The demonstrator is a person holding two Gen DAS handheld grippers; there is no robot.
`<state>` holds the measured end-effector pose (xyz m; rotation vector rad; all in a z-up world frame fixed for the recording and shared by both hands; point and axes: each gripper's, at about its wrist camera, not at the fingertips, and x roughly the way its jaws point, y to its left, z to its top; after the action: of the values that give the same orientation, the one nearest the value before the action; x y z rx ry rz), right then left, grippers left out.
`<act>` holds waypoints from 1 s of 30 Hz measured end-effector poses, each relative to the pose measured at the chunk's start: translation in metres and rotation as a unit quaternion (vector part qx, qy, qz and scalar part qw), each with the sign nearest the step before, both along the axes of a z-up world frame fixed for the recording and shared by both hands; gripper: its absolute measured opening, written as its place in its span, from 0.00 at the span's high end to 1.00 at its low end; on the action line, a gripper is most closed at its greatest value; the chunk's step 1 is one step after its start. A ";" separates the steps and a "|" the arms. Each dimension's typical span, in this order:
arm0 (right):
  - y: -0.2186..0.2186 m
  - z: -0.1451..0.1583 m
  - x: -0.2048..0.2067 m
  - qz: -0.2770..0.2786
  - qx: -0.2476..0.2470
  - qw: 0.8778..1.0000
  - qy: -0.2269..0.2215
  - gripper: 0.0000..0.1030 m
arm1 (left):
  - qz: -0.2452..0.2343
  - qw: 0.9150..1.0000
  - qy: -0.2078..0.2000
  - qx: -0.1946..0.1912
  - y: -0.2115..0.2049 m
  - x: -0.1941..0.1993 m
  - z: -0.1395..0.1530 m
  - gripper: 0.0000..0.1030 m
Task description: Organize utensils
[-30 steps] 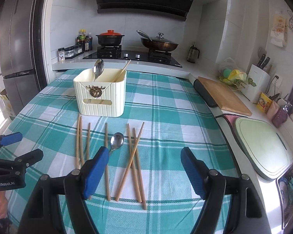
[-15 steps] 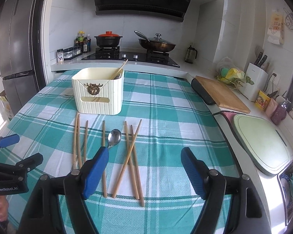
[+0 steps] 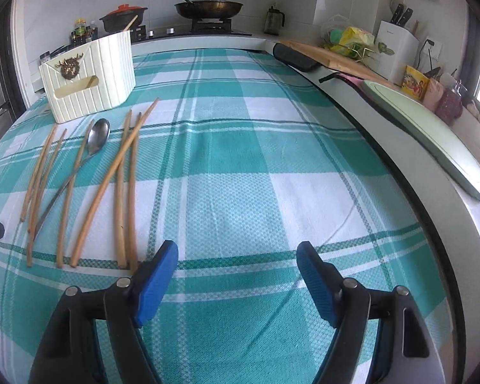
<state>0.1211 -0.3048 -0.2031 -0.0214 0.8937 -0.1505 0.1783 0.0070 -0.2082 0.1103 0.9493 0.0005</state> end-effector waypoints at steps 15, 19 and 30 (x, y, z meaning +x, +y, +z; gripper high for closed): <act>-0.007 -0.003 0.003 -0.009 0.028 1.000 -0.004 0.20 | 0.004 0.999 0.011 -0.046 0.009 0.004 -0.005 0.00; -0.007 -0.003 0.003 -0.009 0.028 1.000 -0.004 0.20 | 0.018 0.998 0.013 -0.058 0.011 0.006 -0.003 0.00; -0.006 -0.003 0.006 -0.007 0.028 1.000 -0.003 0.19 | 0.046 0.992 0.013 -0.116 -0.009 0.064 0.004 0.01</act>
<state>0.1273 -0.3111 -0.2059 0.0383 0.8911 -0.1392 0.2426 -0.0023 -0.2043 -0.1479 0.9739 -0.0265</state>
